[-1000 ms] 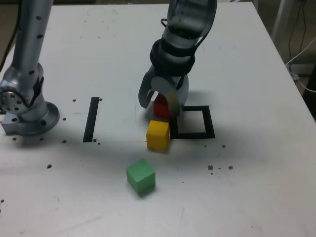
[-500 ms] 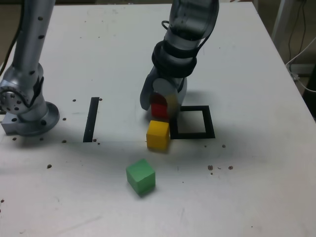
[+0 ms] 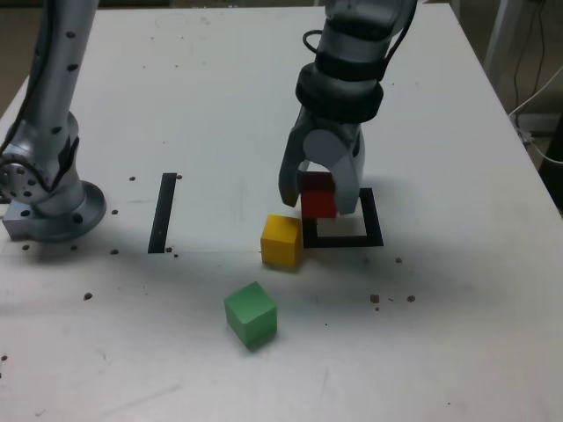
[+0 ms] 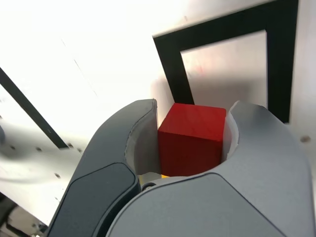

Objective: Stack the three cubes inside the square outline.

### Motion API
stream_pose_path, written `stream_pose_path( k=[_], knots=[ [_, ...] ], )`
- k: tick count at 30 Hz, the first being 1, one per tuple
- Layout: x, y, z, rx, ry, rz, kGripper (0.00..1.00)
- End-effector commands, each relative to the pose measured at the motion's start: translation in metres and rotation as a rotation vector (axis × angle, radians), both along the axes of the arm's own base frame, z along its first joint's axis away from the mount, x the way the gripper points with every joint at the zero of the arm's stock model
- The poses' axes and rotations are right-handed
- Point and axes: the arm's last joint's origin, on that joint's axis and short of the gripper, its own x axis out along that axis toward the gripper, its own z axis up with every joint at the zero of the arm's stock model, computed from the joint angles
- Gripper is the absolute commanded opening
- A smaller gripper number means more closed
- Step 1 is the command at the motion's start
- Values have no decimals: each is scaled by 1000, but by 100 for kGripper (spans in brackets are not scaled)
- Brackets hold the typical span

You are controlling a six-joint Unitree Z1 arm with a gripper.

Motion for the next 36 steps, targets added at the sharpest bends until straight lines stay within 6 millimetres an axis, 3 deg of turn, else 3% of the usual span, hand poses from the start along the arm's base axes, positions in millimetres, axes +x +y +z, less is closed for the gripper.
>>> stream_pose_path(
  k=[1, 15, 28, 30, 36],
  knots=[
    [4, -3, 0, -9, 0, 22, 20],
    [21, 3, -24, -15, 38, 109, 20],
    [25, 15, -31, 1, 39, 129, 21],
    [25, 15, -32, 1, 39, 129, 28],
    [26, 15, -34, 1, 36, 124, 90]
  ],
)
